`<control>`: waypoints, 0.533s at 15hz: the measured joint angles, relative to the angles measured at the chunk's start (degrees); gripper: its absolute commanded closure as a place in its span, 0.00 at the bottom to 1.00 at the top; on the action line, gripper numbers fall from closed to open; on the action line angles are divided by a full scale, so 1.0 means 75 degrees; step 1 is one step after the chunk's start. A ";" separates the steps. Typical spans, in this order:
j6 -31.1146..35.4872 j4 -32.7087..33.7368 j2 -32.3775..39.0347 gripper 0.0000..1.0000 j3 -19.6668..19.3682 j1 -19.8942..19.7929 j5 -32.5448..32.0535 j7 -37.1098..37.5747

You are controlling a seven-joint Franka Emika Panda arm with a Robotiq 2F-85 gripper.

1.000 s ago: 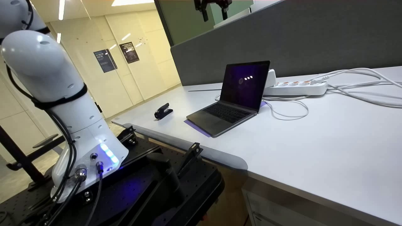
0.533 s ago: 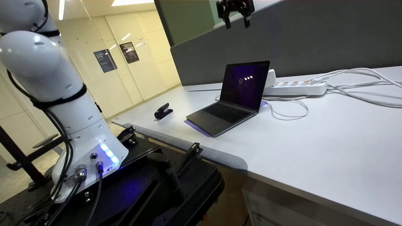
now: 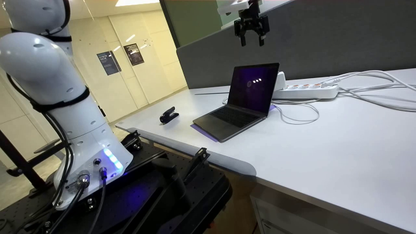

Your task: Close the laptop fully

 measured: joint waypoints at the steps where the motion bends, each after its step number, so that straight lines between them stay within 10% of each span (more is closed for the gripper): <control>1: 0.0000 0.0108 0.0142 0.00 0.0025 -0.0011 -0.0038 0.0110; 8: -0.0001 0.0291 0.0318 0.00 0.0131 -0.0140 -0.0100 0.0189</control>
